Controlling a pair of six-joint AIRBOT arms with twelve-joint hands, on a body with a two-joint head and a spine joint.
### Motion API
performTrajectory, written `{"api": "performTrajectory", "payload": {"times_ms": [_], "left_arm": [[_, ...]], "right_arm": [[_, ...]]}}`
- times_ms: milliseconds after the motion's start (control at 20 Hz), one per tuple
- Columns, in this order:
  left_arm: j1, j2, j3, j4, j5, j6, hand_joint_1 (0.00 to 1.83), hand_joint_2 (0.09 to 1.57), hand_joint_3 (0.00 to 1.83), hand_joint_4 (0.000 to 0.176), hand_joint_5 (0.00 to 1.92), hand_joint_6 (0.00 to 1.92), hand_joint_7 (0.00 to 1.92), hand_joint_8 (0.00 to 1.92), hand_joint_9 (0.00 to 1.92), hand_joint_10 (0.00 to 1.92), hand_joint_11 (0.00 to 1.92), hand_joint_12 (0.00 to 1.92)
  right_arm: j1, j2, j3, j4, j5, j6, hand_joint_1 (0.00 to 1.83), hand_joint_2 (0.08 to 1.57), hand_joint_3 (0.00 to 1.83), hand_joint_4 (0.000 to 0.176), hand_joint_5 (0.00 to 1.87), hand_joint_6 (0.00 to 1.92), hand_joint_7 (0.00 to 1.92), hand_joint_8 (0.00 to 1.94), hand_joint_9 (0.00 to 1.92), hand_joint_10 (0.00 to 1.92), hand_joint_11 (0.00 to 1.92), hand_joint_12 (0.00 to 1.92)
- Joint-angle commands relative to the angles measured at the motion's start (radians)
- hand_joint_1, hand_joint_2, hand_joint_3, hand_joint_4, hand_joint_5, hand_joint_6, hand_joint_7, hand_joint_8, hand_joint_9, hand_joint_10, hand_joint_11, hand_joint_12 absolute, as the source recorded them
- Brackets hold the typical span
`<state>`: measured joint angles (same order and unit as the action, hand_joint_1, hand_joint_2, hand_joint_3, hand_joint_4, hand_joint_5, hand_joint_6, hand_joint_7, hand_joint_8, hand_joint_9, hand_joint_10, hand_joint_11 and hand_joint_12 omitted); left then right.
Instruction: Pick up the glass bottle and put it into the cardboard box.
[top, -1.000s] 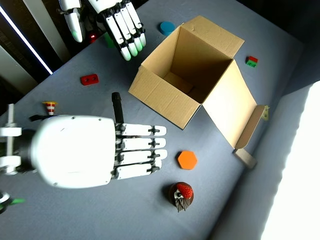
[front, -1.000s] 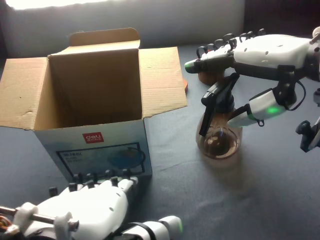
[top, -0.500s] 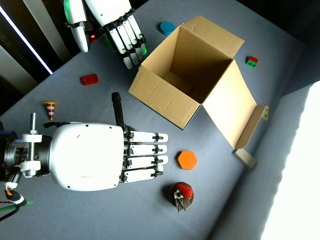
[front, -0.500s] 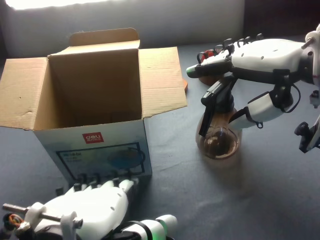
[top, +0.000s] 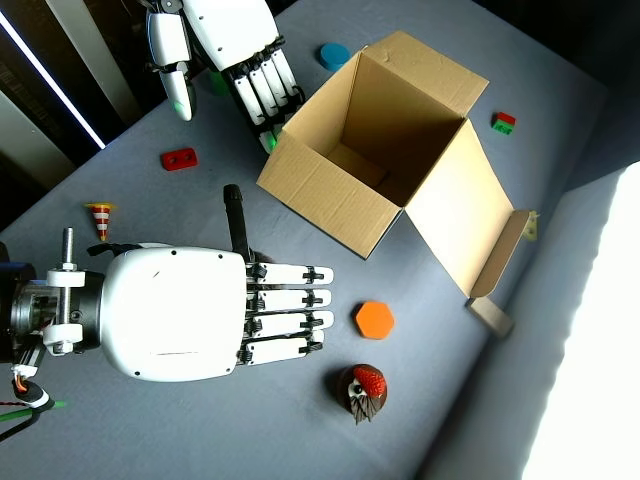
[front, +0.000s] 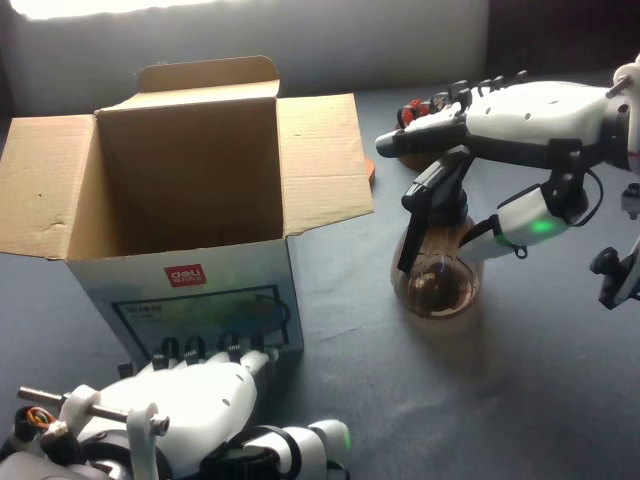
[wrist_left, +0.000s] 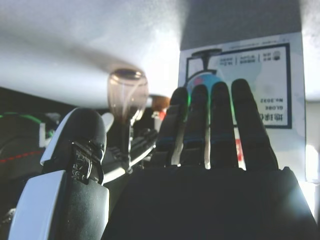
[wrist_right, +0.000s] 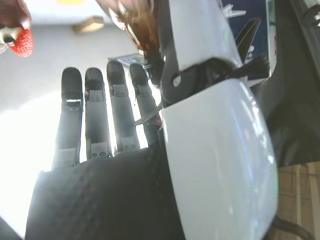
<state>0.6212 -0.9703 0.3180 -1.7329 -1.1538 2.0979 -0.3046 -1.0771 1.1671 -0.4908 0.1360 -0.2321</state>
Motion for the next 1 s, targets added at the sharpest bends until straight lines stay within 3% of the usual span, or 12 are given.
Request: {"api": "performTrajectory", "payload": {"times_ms": [0,350,500,550,600,650,700,800,900,950], "left_arm": [[-0.002,-0.004,0.007,0.084,-0.013,-0.008,0.0,1.26,0.0,0.0,0.07,0.0,0.07,0.0,0.06,0.0,0.0,0.21],[0.006,-0.004,0.033,0.09,0.009,-0.012,0.0,1.26,0.0,0.0,0.07,0.0,0.07,0.0,0.06,0.0,0.0,0.21],[0.025,-0.003,0.044,0.124,0.018,-0.061,0.0,1.26,0.0,0.0,0.08,0.0,0.07,0.0,0.06,0.0,0.0,0.21],[0.028,-0.003,0.046,0.124,0.019,-0.061,0.0,1.26,0.0,0.0,0.08,0.0,0.07,0.0,0.06,0.0,0.0,0.21],[0.03,-0.003,0.047,0.124,0.023,-0.061,0.0,1.26,0.0,0.0,0.08,0.0,0.07,0.0,0.07,0.0,0.0,0.21],[0.031,-0.003,0.048,0.124,0.033,-0.061,0.0,1.26,0.0,0.0,0.08,0.0,0.07,0.0,0.07,0.0,0.0,0.21],[0.031,-0.003,0.05,0.124,0.035,-0.061,0.0,1.26,0.0,0.0,0.08,0.0,0.07,0.0,0.07,0.0,0.0,0.21],[0.033,-0.003,0.051,0.124,0.035,-0.066,0.0,1.26,0.0,0.0,0.08,0.0,0.07,0.0,0.07,0.0,0.0,0.21],[0.038,-0.002,0.05,0.124,0.036,-0.079,0.0,1.26,0.0,0.0,0.08,0.0,0.07,0.0,0.07,0.0,0.0,0.21],[0.039,-0.002,0.05,0.124,0.038,-0.081,0.0,1.26,0.0,0.0,0.08,0.0,0.07,0.0,0.07,0.0,0.0,0.21]], "right_arm": [[0.012,0.006,0.0,0.012,0.095,0.008,1.18,0.94,0.0,0.0,0.24,0.0,0.28,0.0,0.19,0.02,0.0,0.63],[0.011,0.012,-0.007,0.011,0.105,0.007,1.19,0.94,0.0,0.0,0.28,0.02,0.33,0.02,0.21,0.02,0.0,0.68],[0.012,0.014,-0.01,0.011,0.109,0.01,1.19,0.99,0.01,0.0,0.55,0.12,0.66,0.11,0.45,0.12,0.0,1.24],[0.012,0.016,-0.012,0.01,0.11,0.01,1.2,1.02,0.02,0.0,0.64,0.17,0.77,0.14,0.57,0.19,0.01,1.45],[0.012,0.016,-0.012,0.009,0.11,0.01,1.2,1.05,0.02,0.0,0.71,0.26,0.9,0.16,0.66,0.45,0.15,1.54],[0.011,0.016,-0.012,0.008,0.11,0.01,1.22,1.14,0.0,0.0,0.71,1.1,1.01,0.78,0.72,0.77,0.34,1.6],[0.01,0.017,-0.012,0.007,0.11,0.01,1.23,1.15,0.0,0.0,0.76,1.21,1.05,0.92,0.81,0.93,0.49,1.62],[0.009,0.018,-0.014,0.005,0.11,0.01,1.24,1.11,0.0,0.0,0.9,1.1,1.12,0.86,0.88,1.01,0.65,1.58],[0.008,0.021,-0.015,0.001,0.112,0.01,1.23,1.1,0.0,0.0,0.93,1.06,1.11,0.87,0.9,0.99,0.67,1.53],[0.008,0.024,-0.017,0.001,0.114,0.01,1.34,1.11,0.0,0.0,0.92,1.09,1.12,0.85,0.83,1.19,0.67,1.53]]}}
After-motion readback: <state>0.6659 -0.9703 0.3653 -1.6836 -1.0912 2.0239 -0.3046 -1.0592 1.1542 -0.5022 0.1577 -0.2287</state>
